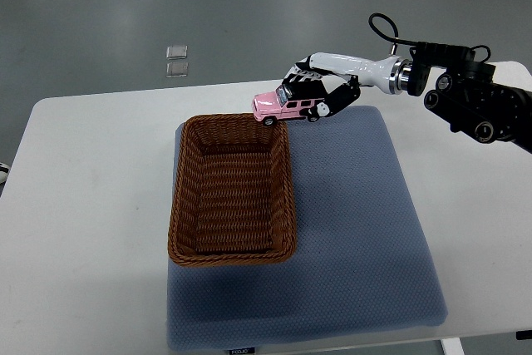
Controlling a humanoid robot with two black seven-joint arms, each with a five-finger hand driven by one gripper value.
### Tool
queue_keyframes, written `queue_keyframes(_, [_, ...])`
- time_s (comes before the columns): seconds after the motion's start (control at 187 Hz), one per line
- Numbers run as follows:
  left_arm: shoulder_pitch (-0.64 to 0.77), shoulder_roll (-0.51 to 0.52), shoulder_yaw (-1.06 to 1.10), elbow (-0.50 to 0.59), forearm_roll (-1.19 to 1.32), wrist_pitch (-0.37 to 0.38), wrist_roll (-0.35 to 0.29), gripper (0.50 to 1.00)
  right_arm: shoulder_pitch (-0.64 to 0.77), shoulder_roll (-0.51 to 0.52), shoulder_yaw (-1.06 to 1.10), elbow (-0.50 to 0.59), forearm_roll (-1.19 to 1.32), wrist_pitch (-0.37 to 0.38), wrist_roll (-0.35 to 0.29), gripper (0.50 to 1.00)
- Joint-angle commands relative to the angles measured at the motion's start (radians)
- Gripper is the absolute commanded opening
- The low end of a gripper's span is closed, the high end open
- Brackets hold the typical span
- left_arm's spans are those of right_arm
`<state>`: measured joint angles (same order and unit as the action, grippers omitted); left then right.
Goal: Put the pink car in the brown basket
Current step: 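Lift the car with the right hand and carry it over the basket, then lower the car into the basket and open the right hand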
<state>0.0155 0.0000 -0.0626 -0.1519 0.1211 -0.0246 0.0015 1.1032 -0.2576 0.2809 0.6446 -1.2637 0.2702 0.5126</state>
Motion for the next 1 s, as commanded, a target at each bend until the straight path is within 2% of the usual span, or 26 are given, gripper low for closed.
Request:
queue_keyframes(0.0, [0.000, 0.000, 0.000, 0.000, 0.000, 0.000, 0.000, 1.000, 0.009, 0.041, -0.005, 0.000, -0.005, 0.001, 0.000, 0.500])
queue_keyframes(0.358, [0.000, 0.000, 0.000, 0.000, 0.000, 0.000, 0.000, 1.000, 0.043, 0.146, -0.034, 0.001, -0.013, 0.041, -0.003, 0.500])
queue_keyframes(0.642, [0.000, 0.000, 0.000, 0.000, 0.000, 0.000, 0.000, 1.000, 0.010, 0.166, -0.081, 0.000, -0.014, 0.040, -0.008, 0.500])
queue_keyframes(0.727, [0.000, 0.000, 0.000, 0.000, -0.001, 0.000, 0.000, 1.000, 0.006, 0.166, -0.078, 0.000, -0.006, 0.037, -0.008, 0.582])
queue_keyframes(0.77, [0.000, 0.000, 0.001, 0.000, 0.000, 0.000, 0.000, 1.000, 0.003, 0.166, -0.075, -0.002, 0.003, 0.034, -0.008, 0.654])
queue_keyframes(0.786, [0.000, 0.000, 0.000, 0.000, 0.000, 0.000, 0.000, 1.000, -0.002, 0.166, -0.072, -0.002, 0.003, 0.031, -0.008, 0.698])
queue_keyframes(0.818, [0.000, 0.000, 0.000, 0.000, 0.000, 0.000, 0.000, 1.000, -0.011, 0.166, -0.068, -0.002, 0.003, 0.031, -0.008, 0.746])
queue_keyframes(0.904, [0.000, 0.000, 0.000, 0.000, 0.000, 0.000, 0.000, 1.000, -0.025, 0.164, -0.063, -0.003, 0.004, 0.027, -0.009, 0.821])
queue_keyframes(0.995, [0.000, 0.000, 0.000, 0.000, 0.000, 0.000, 0.000, 1.000, -0.029, 0.159, -0.063, -0.003, 0.004, 0.037, -0.009, 0.852])
